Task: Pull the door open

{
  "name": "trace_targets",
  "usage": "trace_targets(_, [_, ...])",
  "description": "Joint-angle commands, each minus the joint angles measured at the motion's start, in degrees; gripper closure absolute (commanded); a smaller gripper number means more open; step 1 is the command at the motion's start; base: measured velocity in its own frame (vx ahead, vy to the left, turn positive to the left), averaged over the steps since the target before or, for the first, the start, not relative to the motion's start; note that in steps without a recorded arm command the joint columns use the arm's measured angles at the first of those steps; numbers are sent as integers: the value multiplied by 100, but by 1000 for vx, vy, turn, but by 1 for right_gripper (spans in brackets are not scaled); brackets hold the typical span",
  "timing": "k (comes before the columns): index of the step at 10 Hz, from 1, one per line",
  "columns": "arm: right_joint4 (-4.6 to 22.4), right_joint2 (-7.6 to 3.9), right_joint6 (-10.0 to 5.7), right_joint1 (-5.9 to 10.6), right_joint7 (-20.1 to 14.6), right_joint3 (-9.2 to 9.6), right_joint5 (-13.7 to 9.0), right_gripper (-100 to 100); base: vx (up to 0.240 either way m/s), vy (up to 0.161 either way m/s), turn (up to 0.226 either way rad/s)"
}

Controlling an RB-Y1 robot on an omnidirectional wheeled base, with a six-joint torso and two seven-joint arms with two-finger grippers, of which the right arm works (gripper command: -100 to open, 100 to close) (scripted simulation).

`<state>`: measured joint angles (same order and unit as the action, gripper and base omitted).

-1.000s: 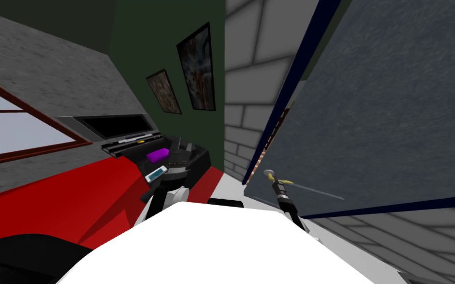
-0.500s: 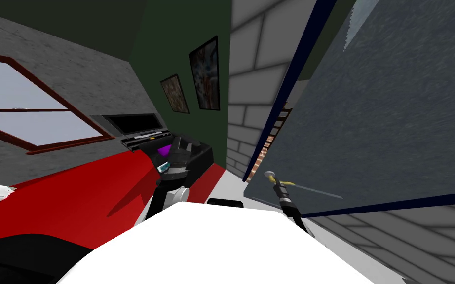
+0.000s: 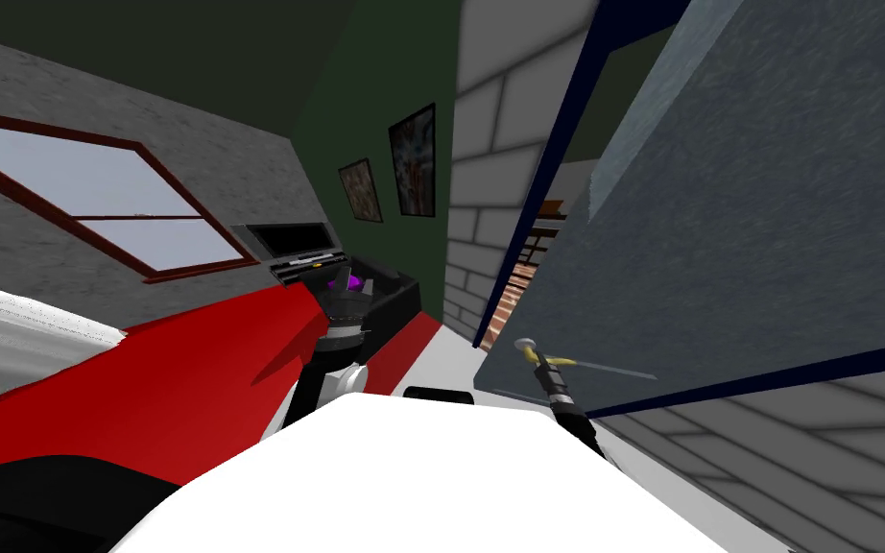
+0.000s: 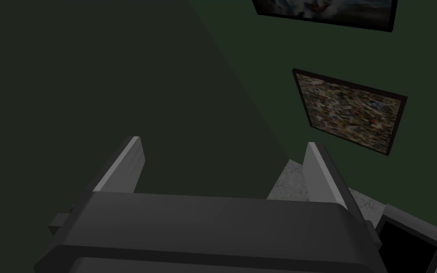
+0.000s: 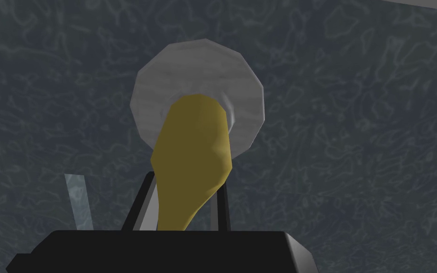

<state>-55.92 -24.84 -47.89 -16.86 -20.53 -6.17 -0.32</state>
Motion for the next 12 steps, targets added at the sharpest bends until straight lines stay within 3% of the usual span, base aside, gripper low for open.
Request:
trace_targets(1, [58,-80,-186,-79,-78,30,20,100,-205,-44,211])
trace_targets(7, [235,-320,-744,-316,-314,120,81,100,-222,-62,158])
trace_targets(8, [257,-351,-815,-346,-344,131,89,100,-184,-49,118])
trace_targets(9, [264,-312,-749,-312,-323,144,91,100,-72,-18,22])
trace_targets(12, [391,-392,-1021,-398,-406,177,126,100,-191,-50,178])
